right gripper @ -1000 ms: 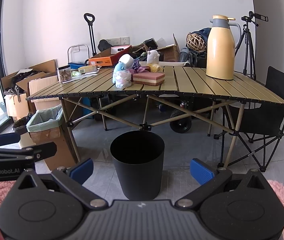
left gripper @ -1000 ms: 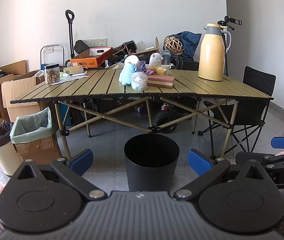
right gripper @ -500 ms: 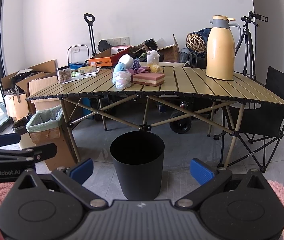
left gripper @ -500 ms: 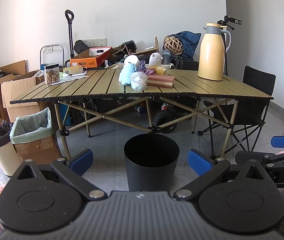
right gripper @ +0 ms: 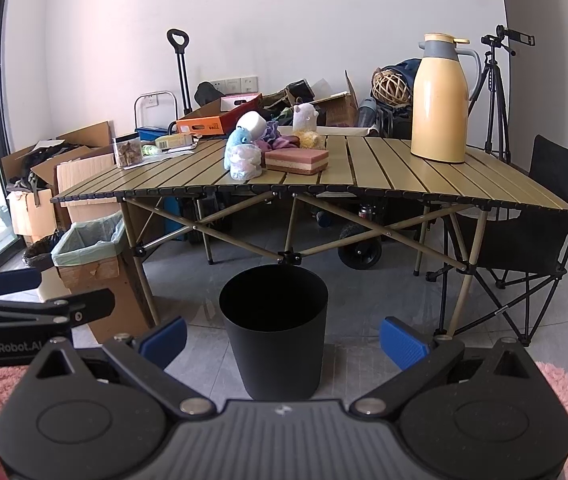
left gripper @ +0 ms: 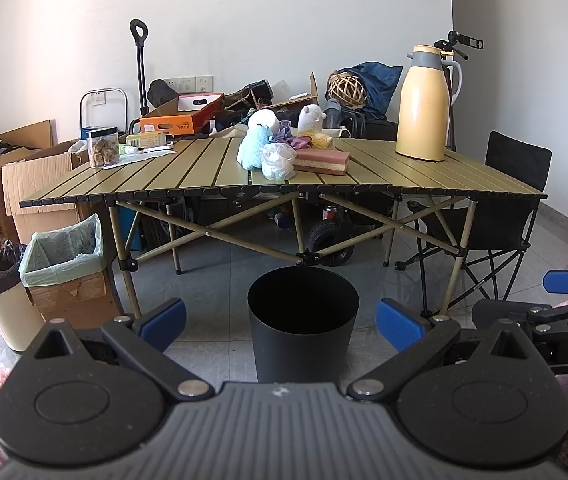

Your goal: Collect trash

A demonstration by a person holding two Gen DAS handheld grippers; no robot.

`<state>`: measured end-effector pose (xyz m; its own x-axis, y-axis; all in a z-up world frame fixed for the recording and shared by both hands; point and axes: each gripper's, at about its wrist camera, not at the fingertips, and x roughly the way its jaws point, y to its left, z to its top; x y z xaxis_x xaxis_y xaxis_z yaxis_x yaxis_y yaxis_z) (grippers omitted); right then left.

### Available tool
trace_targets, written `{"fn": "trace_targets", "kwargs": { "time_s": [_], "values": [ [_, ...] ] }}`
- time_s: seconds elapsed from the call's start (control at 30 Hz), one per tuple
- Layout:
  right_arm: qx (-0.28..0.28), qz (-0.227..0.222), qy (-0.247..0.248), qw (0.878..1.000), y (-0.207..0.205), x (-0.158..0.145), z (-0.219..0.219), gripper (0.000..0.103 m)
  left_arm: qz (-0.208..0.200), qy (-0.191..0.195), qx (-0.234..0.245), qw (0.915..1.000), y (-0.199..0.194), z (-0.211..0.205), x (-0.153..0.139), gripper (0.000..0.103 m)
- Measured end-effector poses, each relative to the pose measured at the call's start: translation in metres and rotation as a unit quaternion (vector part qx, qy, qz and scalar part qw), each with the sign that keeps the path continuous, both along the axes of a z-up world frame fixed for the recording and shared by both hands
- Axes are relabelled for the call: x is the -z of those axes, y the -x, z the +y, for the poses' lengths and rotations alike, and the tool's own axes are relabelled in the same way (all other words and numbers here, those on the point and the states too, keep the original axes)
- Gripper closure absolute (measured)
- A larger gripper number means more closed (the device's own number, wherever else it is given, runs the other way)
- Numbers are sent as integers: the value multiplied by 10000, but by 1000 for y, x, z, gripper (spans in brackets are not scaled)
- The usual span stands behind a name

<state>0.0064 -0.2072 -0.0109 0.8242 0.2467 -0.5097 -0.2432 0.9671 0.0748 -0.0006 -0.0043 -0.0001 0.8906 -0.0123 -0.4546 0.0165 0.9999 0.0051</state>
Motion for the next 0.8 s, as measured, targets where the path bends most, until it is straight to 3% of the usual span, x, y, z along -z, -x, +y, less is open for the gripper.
{"fn": "trace_targets", "kwargs": {
  "time_s": [0.8],
  "values": [
    [8, -29, 3, 10000, 1, 0, 0, 0, 2, -12, 4, 10000, 0, -1, 0, 0]
  ]
}}
